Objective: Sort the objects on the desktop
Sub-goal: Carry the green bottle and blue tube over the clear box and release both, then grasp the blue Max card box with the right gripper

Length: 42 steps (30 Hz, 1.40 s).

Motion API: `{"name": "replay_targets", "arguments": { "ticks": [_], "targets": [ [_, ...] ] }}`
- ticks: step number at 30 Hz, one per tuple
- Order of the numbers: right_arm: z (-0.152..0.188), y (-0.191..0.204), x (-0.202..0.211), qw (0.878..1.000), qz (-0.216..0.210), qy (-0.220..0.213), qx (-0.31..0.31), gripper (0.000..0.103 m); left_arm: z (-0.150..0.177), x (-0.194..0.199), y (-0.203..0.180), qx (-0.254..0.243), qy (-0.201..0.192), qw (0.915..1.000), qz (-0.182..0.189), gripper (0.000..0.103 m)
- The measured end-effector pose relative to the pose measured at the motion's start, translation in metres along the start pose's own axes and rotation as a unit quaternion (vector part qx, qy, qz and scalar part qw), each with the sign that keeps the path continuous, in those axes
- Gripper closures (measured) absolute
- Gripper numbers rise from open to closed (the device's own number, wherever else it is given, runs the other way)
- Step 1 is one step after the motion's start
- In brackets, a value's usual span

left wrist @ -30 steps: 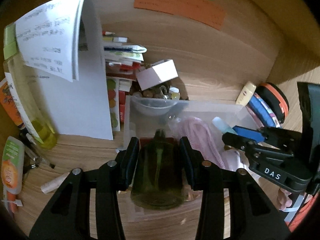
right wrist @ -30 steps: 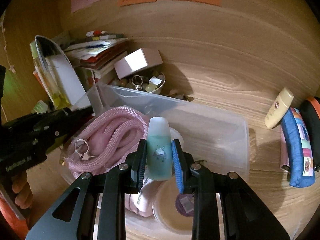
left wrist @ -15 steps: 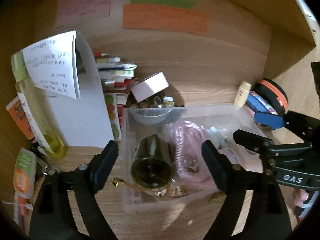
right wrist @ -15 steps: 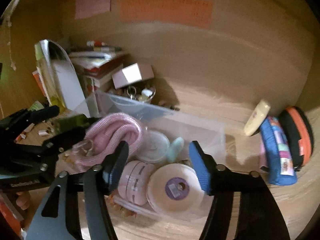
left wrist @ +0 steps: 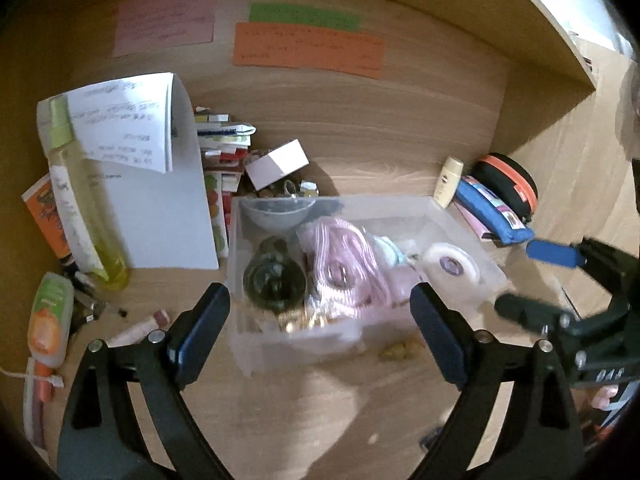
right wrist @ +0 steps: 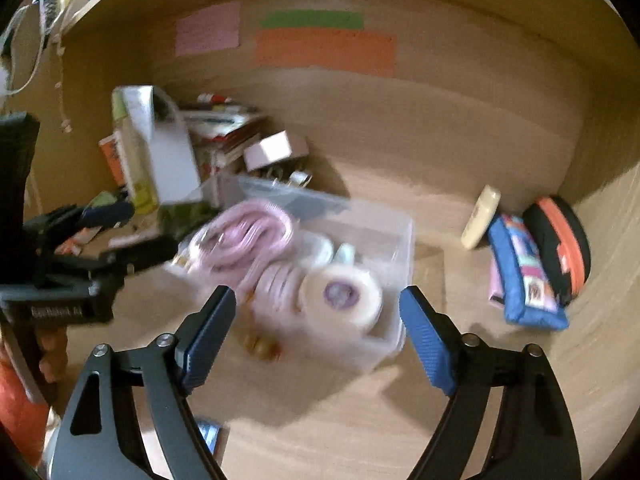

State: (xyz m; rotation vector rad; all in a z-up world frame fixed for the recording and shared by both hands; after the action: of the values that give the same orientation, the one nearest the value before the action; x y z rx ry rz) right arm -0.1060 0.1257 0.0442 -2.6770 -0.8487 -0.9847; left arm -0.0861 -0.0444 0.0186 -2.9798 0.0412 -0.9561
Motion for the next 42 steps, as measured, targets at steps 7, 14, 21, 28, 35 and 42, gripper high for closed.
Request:
{"name": "replay_targets", "arguments": {
  "ticks": [7, 14, 21, 28, 35, 42],
  "targets": [
    [0.058, 0.029, 0.001, 0.998, -0.043, 0.039, -0.003, 0.021, 0.026, 0.013, -0.005, -0.034, 0.020, 0.9990, -0.018, 0.010],
    [0.103, 0.058, -0.006, 0.996, -0.063, 0.068, 0.009, 0.021, 0.053, 0.018, -0.010, -0.060, 0.045, 0.9970, -0.020, 0.010],
    [0.118, 0.085, -0.026, 0.990, -0.075, 0.106, 0.054, 0.049, 0.068, 0.007, -0.020, -0.061, 0.079, 0.9950, -0.003, 0.010],
    [0.119, 0.078, -0.024, 0.987, -0.111, 0.104, 0.045, 0.077, 0.067, -0.009, -0.037, -0.063, 0.099, 0.9931, 0.008, 0.010],
    [0.127, 0.041, -0.014, 0.991, -0.095, 0.098, 0.012, 0.077, 0.066, -0.044, -0.064, -0.057, 0.146, 0.9877, 0.000, 0.010],
    [0.124, -0.020, 0.009, 0.995, -0.058, 0.068, -0.042, 0.077, 0.058, -0.067, -0.077, -0.009, 0.185, 0.9820, 0.037, 0.031]
  ]
}}
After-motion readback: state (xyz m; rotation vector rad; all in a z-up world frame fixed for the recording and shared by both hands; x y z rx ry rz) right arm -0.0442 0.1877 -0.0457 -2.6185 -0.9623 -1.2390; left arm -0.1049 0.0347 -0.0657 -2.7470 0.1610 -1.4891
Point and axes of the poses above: each gripper's, at about its wrist camera, not at the fingertips, and x roughly against the way its jaws point, y to its left, z to its underside, the point moved 3 cm from there along -x, roughly the way its jaws point, and after that the axes turned 9 degrees about -z, right-handed, at the moved point
